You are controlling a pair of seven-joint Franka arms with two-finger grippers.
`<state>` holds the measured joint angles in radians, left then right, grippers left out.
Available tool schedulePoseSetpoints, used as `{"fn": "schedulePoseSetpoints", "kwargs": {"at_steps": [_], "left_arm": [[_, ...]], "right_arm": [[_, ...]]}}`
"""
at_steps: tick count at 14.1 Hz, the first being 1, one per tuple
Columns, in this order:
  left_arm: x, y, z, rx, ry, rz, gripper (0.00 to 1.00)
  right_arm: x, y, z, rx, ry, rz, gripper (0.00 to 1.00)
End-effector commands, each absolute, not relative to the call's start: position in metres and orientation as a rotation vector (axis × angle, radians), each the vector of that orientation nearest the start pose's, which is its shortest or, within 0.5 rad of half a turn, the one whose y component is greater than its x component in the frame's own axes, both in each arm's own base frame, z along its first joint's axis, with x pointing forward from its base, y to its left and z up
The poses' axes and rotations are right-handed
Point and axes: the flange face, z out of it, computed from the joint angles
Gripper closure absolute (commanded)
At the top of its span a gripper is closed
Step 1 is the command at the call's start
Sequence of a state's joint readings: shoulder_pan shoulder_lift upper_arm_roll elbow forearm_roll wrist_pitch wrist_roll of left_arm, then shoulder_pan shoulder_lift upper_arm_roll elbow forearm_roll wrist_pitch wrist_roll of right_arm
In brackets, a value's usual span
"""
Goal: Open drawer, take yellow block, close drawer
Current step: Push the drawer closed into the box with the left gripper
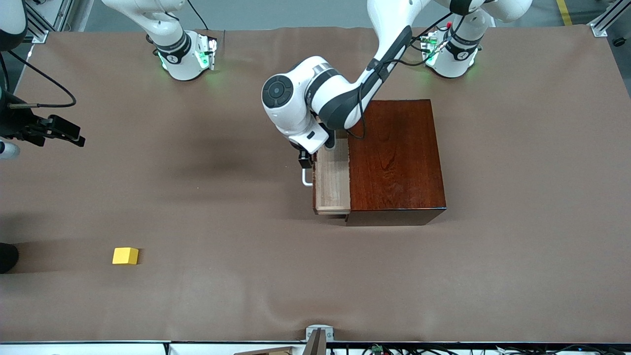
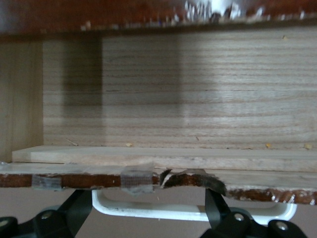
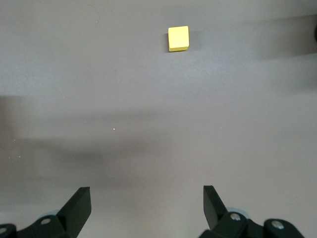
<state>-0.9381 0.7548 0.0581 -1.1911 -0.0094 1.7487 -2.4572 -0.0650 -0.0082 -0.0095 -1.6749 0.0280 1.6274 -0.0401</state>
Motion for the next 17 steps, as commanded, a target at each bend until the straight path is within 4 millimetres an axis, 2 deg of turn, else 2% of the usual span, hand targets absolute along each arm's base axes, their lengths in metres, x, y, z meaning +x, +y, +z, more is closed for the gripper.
{"fn": "schedulePoseSetpoints", "kwargs": {"at_steps": [1, 8, 12, 15, 17], "left_arm": [[0.457, -0.54, 0.312, -1.959, -1.986, -0.157, 0.0], [0.464, -0.514, 0.315, -1.848, -1.941, -0.231, 0.0], [0.472, -0.495, 0.323, -1.779, -1.939, -0.254, 0.0], [0.471, -0.496, 0.326, -1.776, -1.936, -0.249, 0.0], [0.465, -0.506, 0.328, -1.811, -1.935, -0.24, 0.0]], "right_arm": [[0.544, -0.037, 0.586, -3.13, 0.073, 0.047, 0.0], [0.544, -0.035, 0.585, -3.13, 0.071, 0.055, 0.0], [0.544, -0.037, 0.585, -3.129, 0.073, 0.055, 0.0], [0.544, -0.038, 0.585, -3.129, 0.071, 0.057, 0.0], [0.544, -0.039, 0.585, -3.129, 0.071, 0.057, 0.0]]}}
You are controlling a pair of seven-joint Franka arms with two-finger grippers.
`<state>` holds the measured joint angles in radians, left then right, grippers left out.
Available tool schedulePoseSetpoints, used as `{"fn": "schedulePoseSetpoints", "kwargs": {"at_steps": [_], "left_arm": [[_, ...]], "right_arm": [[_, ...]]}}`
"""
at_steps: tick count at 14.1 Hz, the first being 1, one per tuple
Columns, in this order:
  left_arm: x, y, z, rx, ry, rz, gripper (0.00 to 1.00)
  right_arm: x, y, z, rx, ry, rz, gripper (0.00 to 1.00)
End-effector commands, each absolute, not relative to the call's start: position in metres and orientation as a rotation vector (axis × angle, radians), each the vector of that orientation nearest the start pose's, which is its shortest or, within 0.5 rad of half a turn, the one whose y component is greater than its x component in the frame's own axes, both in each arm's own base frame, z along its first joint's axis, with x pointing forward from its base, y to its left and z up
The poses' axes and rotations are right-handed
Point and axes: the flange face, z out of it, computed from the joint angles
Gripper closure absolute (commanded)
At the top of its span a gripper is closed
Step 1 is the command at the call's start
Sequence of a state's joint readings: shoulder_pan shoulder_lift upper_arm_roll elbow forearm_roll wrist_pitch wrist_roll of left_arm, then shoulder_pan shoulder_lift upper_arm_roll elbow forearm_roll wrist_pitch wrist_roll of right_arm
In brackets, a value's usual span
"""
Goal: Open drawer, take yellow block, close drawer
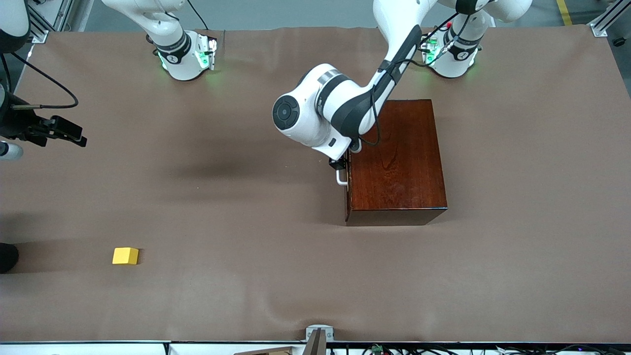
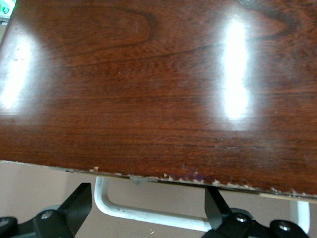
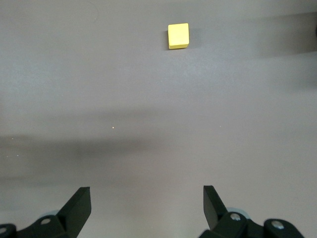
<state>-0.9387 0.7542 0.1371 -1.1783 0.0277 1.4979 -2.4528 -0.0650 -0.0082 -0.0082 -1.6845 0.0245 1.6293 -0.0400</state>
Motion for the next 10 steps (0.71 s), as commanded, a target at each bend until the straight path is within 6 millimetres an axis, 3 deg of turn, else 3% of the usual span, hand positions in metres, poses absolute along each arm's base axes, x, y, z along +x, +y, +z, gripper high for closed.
{"fn": "schedulePoseSetpoints", "kwargs": {"at_steps": [1, 3, 5, 8, 10], "left_arm": [[0.468, -0.511, 0.338, 2.438, 2.59, 0.31, 0.0], [0.478, -0.517, 0.373, 2.355, 2.491, 0.267, 0.0], [0.491, -0.505, 0.415, 2.29, 2.436, 0.237, 0.0], [0.523, -0.467, 0.459, 2.29, 2.332, 0.199, 0.0], [0.556, -0.428, 0.47, 2.328, 2.264, 0.172, 0.0]], "right_arm": [[0.544, -0.039, 0.585, -3.129, 0.068, 0.057, 0.0], [0.544, -0.04, 0.585, -3.129, 0.068, 0.059, 0.0], [0.544, -0.041, 0.585, -3.129, 0.068, 0.059, 0.0], [0.544, -0.04, 0.585, -3.129, 0.068, 0.059, 0.0], [0.544, -0.041, 0.584, -3.129, 0.068, 0.062, 0.0]]}}
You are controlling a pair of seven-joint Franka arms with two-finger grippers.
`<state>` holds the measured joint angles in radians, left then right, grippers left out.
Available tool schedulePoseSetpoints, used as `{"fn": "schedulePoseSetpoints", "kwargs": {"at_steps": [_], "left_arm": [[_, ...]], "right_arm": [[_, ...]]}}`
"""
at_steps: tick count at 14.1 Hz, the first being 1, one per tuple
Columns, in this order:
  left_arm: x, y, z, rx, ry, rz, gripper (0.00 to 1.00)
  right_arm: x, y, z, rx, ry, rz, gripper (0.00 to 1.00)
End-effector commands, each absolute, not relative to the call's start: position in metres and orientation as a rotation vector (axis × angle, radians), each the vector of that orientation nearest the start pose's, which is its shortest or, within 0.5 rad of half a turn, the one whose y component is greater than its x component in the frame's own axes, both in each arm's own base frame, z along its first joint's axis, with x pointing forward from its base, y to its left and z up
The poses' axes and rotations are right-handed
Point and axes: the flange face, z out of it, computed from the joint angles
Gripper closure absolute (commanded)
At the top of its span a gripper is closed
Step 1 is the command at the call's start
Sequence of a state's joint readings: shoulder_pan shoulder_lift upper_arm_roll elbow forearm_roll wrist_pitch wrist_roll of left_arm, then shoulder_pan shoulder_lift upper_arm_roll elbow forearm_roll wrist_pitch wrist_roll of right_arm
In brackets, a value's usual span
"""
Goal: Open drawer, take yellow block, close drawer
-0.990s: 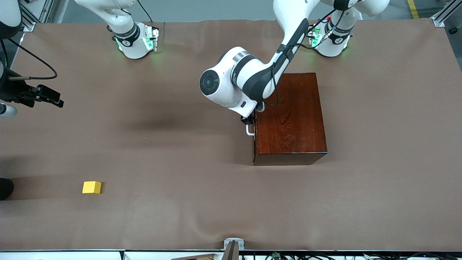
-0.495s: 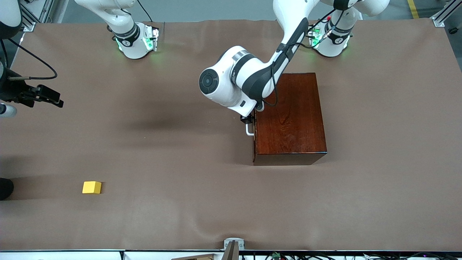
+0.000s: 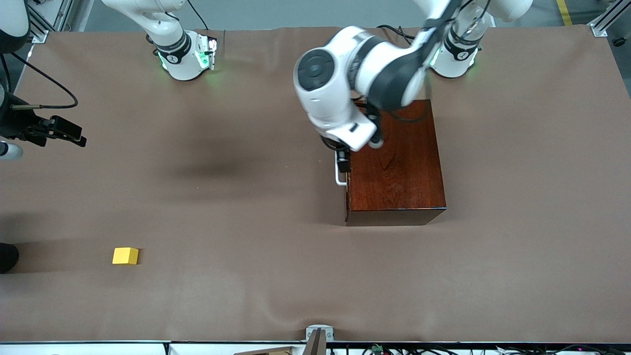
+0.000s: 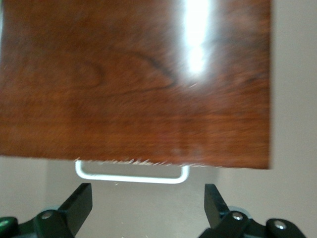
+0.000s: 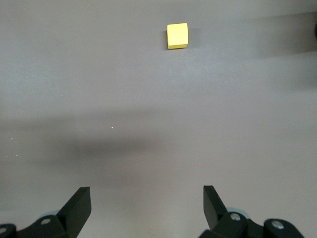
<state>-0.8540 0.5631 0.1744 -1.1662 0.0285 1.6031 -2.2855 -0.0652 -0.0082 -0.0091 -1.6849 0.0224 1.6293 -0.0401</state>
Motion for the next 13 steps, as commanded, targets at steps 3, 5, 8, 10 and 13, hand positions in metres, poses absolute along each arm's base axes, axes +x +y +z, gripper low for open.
{"fn": "schedulePoseSetpoints", "kwargs": {"at_steps": [3, 5, 8, 10, 13], "left_arm": [[0.602, -0.35, 0.492, 2.372, 2.191, 0.126, 0.0], [0.628, -0.288, 0.514, 2.399, 2.106, 0.061, 0.0], [0.651, -0.198, 0.539, 2.494, 1.926, 0.009, 0.0], [0.655, -0.151, 0.55, 2.571, 1.789, -0.012, 0.0], [0.648, -0.089, 0.569, 2.679, 1.582, -0.11, 0.0]], "right_arm": [[0.544, -0.041, 0.584, -3.129, 0.068, 0.064, 0.0], [0.544, -0.042, 0.584, -3.129, 0.073, 0.064, 0.0], [0.544, -0.044, 0.583, -3.128, 0.078, 0.066, 0.0], [0.544, -0.043, 0.584, -3.128, 0.076, 0.064, 0.0], [0.544, -0.044, 0.583, -3.128, 0.078, 0.066, 0.0]]}}
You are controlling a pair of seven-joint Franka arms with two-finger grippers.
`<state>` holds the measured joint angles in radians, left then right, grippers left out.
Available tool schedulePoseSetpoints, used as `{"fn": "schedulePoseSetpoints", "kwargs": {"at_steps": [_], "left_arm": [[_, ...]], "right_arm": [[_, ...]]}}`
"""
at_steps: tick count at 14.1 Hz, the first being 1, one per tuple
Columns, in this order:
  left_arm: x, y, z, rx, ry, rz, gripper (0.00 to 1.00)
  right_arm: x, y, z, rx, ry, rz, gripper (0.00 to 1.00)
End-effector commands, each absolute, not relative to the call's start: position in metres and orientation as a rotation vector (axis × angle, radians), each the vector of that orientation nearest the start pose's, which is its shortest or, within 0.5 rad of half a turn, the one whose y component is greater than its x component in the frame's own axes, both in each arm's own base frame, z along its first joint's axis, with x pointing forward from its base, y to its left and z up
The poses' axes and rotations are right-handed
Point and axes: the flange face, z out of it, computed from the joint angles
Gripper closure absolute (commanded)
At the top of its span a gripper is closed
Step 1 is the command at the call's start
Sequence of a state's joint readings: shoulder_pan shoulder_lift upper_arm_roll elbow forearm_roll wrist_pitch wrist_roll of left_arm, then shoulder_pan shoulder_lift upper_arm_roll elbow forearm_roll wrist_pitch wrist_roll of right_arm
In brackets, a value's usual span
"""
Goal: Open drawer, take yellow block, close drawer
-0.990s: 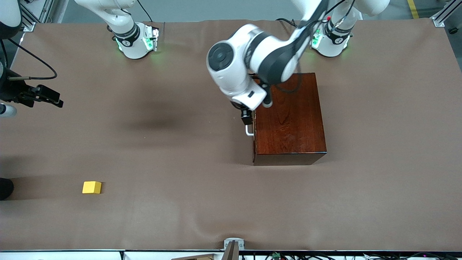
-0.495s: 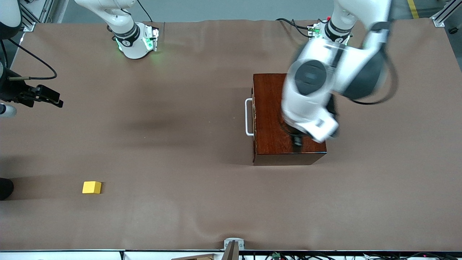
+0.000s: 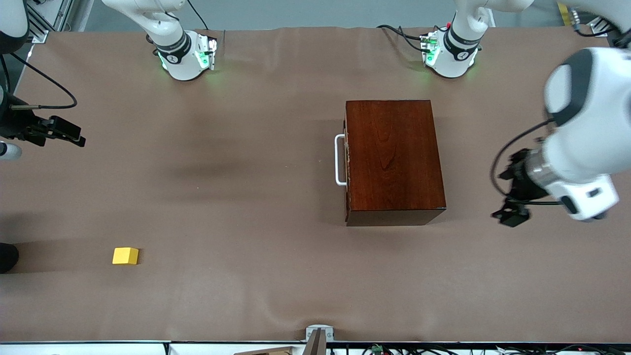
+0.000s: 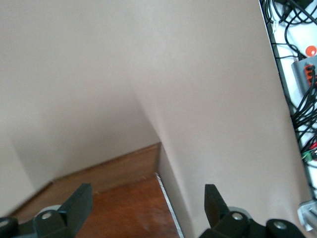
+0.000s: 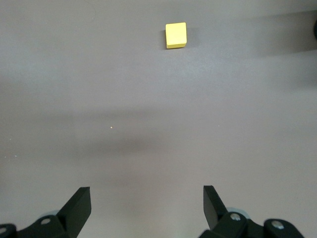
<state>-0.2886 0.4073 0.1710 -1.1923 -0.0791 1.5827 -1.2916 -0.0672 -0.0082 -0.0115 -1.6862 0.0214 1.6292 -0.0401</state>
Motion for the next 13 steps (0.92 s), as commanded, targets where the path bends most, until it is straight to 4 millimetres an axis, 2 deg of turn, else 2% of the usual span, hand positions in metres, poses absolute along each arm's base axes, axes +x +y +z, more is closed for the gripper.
{"fn": "schedulePoseSetpoints", "kwargs": {"at_steps": [1, 2, 3, 6, 10, 13], "left_arm": [[0.645, -0.064, 0.575, -2.781, -1.551, 0.149, 0.0], [0.641, -0.048, 0.58, -2.831, -1.464, 0.17, 0.0], [0.635, -0.041, 0.579, -2.865, -1.382, 0.2, 0.0], [0.614, -0.034, 0.579, -2.954, -1.164, 0.236, 0.0], [0.568, -0.016, 0.592, -3.07, -0.907, 0.25, 0.0], [0.555, -0.023, 0.601, -3.13, -0.679, 0.226, 0.0]], "right_arm": [[0.544, -0.044, 0.583, -3.128, 0.078, 0.066, 0.0], [0.544, -0.044, 0.583, -3.128, 0.078, 0.066, 0.0], [0.544, -0.043, 0.583, -3.128, 0.076, 0.066, 0.0], [0.544, -0.044, 0.583, -3.128, 0.078, 0.066, 0.0], [0.544, -0.045, 0.583, -3.128, 0.08, 0.066, 0.0], [0.543, -0.045, 0.582, -3.127, 0.08, 0.083, 0.0]]}}
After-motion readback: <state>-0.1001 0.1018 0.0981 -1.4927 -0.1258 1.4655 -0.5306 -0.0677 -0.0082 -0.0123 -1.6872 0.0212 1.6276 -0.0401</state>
